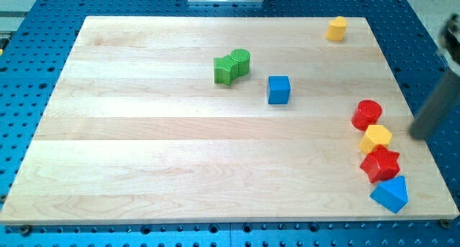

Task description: Keep the blue blocks together at the bottom right side of the green blocks

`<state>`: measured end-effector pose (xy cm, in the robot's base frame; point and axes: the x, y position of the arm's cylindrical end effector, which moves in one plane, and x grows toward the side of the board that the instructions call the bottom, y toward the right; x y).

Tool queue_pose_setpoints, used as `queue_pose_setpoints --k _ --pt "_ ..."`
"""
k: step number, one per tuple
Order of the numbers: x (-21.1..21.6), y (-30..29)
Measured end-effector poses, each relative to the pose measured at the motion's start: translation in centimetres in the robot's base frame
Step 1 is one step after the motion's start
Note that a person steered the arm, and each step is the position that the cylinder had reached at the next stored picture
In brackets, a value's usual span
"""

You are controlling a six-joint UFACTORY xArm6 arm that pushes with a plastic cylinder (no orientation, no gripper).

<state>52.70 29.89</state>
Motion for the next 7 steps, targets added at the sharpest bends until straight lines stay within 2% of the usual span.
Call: queue_pose_setpoints --k 1,2,3,4,5,6,7 --pt "8.2 -5.1" --pt "9.2 -11.4" --pt "8.1 -19.4" --pt "4.5 -24.6" --pt "2.9 -25.2" --pt "9.1 -29.7" --pt "7.9 -24.8"
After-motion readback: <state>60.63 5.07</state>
